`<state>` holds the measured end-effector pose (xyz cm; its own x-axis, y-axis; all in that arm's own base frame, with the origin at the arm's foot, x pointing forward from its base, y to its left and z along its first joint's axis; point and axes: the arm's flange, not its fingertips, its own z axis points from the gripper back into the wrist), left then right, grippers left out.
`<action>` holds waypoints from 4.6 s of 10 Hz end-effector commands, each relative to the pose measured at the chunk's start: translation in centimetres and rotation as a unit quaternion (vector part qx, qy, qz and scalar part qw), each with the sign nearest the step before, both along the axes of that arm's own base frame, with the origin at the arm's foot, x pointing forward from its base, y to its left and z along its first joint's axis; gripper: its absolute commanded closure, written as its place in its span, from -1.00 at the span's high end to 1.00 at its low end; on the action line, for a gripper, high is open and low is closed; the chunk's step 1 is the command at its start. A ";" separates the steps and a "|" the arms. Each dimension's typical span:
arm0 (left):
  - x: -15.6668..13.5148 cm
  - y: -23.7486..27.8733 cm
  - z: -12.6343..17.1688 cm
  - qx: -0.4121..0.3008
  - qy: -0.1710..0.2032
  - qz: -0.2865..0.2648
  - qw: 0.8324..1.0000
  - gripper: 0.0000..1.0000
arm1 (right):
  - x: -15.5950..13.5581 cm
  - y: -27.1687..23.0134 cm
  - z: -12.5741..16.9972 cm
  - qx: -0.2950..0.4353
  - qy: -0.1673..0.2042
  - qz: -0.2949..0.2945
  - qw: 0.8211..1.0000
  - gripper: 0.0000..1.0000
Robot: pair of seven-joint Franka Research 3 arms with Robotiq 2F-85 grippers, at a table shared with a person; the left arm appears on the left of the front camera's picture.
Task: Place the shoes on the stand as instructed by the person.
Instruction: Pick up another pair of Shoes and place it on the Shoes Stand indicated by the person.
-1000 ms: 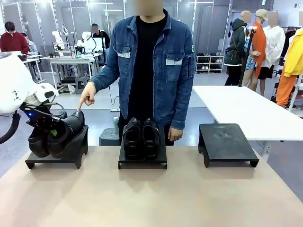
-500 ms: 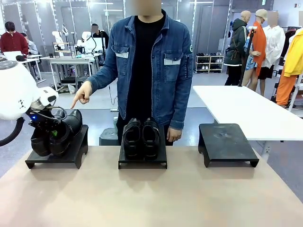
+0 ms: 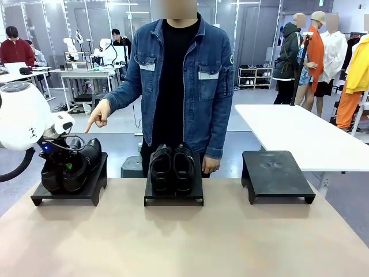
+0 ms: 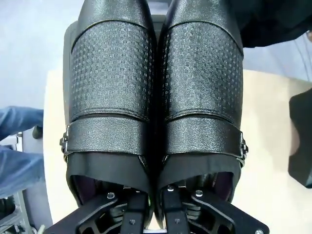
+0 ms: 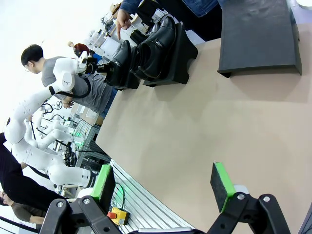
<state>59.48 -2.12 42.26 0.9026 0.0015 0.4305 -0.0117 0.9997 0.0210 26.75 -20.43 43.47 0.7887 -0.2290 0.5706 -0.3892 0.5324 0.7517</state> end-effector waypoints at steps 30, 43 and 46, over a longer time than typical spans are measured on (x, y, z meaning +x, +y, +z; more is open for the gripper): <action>-5.2 9.4 9.1 -0.151 0.079 -0.004 0.985 1.00 | 0.1 -0.1 0.0 0.003 -0.013 0.003 1.000 1.00; -26.8 20.4 -1.0 -0.623 0.160 -0.152 0.751 1.00 | 0.1 -0.1 0.0 0.003 -0.013 0.003 1.000 1.00; -25.3 19.3 -0.9 -0.617 0.168 -0.167 0.750 1.00 | 0.1 -0.1 0.0 0.003 -0.013 0.003 1.000 1.00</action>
